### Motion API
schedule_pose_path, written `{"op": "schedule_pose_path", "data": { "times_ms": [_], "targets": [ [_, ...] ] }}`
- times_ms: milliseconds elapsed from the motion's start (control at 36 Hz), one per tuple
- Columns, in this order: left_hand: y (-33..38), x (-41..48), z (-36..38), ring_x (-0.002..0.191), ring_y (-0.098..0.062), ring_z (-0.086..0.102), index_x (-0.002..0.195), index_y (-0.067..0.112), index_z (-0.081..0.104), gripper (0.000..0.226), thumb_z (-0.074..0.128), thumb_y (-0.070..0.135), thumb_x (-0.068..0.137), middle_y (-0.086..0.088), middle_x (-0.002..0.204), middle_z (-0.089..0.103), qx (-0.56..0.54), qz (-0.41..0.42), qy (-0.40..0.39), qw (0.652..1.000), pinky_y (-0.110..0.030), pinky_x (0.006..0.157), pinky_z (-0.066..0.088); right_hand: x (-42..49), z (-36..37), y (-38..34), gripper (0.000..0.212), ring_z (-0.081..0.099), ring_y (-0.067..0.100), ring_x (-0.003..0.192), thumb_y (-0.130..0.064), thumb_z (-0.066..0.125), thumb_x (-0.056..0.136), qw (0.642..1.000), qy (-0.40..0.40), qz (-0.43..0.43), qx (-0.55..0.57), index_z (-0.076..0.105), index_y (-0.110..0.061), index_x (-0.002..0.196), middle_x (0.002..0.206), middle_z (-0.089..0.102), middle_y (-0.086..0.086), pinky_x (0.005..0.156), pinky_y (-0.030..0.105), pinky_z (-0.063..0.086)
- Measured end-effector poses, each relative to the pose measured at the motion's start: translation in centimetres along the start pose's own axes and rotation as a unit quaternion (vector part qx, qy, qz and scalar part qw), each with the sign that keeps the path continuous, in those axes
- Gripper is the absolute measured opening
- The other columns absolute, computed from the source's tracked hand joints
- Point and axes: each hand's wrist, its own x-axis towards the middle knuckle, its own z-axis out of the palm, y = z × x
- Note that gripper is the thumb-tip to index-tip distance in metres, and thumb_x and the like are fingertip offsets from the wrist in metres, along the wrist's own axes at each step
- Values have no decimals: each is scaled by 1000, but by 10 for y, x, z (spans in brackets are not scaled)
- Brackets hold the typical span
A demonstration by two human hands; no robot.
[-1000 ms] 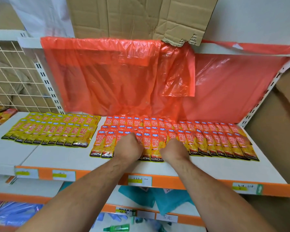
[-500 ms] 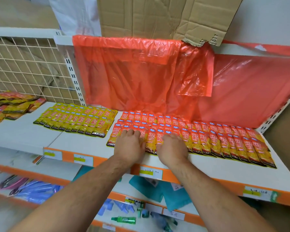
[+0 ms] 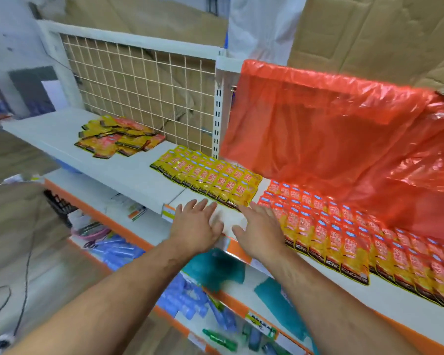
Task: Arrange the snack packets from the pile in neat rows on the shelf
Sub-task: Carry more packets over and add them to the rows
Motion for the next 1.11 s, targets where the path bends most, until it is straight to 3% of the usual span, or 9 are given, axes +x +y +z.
{"op": "schedule_pose_path", "data": {
  "times_ms": [56,167,361,472,611,917,1028,1111],
  "targets": [
    [-31,-1,-6,141,-23,32,148,31,37,74,17,63,83,4,154,38,-5,-18,10,1000,-44,112,24,14,10,-29,61,28,26,141,-46,57,91,1000,2,-19,1,43,-27,147,153,37,3,117,37,25],
    [-103,5,-17,143,-24,28,149,30,36,64,35,59,92,4,156,35,-27,-41,21,999,-43,114,23,43,29,-91,60,29,27,140,-46,57,92,999,2,-46,-3,44,-25,147,152,39,4,117,33,22],
    [-232,18,-29,143,-23,28,149,31,37,65,37,62,91,3,156,35,-64,-75,25,995,-43,117,23,101,69,-202,61,29,28,142,-47,59,90,997,-11,-74,17,44,-28,147,155,36,5,117,37,25],
    [-290,22,-36,142,-22,32,147,30,40,72,28,65,85,1,154,39,-65,-90,36,993,-40,115,27,129,90,-253,62,28,27,142,-49,58,90,996,-27,-80,21,44,-29,147,156,34,4,116,38,26],
    [-343,36,-44,143,-21,28,149,30,38,63,40,59,93,3,156,35,-73,-106,41,991,-37,116,22,164,108,-300,62,28,27,143,-48,59,90,994,-41,-97,26,45,-28,146,156,36,5,115,39,29],
    [-424,101,-30,132,-23,44,142,25,49,85,18,68,76,-1,143,52,-73,-137,46,987,-39,111,33,266,149,-361,60,28,26,142,-47,56,93,988,-70,-131,34,42,-28,148,157,34,2,113,37,31],
    [-452,128,-25,128,-22,48,142,24,47,82,19,67,79,0,138,55,-57,-147,17,987,-39,109,35,303,165,-378,54,40,26,133,-46,57,91,987,-85,-129,53,51,-25,141,143,48,2,103,37,41],
    [-471,153,-30,122,-25,53,138,17,52,65,36,57,89,-3,131,60,-73,-150,30,986,-35,104,39,331,170,-392,39,51,28,116,-46,58,90,987,-72,-129,58,61,-19,117,119,57,5,87,35,46]
  ]
}}
